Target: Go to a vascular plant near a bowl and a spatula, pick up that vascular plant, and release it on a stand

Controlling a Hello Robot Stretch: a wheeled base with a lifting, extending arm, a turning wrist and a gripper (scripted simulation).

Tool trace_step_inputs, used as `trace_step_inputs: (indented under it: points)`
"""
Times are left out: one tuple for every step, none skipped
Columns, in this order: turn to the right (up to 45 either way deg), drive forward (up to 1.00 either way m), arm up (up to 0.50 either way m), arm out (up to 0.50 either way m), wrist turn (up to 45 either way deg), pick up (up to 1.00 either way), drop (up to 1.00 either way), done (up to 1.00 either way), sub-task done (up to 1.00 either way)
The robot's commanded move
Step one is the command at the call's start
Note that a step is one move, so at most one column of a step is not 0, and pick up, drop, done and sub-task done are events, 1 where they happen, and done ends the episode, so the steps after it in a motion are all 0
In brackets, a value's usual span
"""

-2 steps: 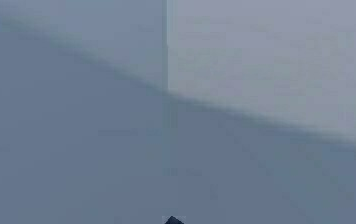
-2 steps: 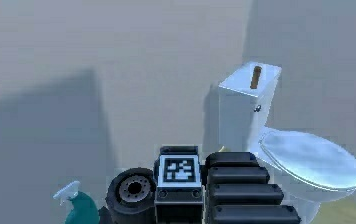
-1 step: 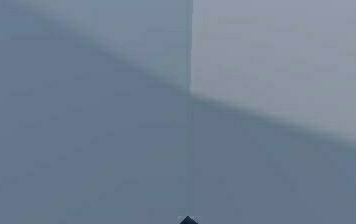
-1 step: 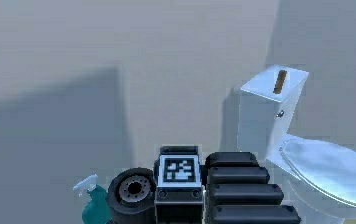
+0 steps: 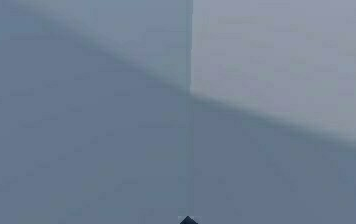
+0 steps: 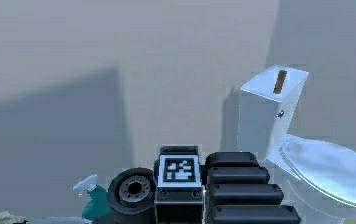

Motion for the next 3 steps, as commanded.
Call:
trace_step_inputs:
  points:
    - [0.0,0.0,-0.08,0.0,0.0,0.0,0.0,0.0,0.0]
    - [0.0,0.0,-0.32,0.0,0.0,0.0,0.0,0.0,0.0]
    - [0.0,0.0,0.0,0.0,0.0,0.0,1.0,0.0,0.0]
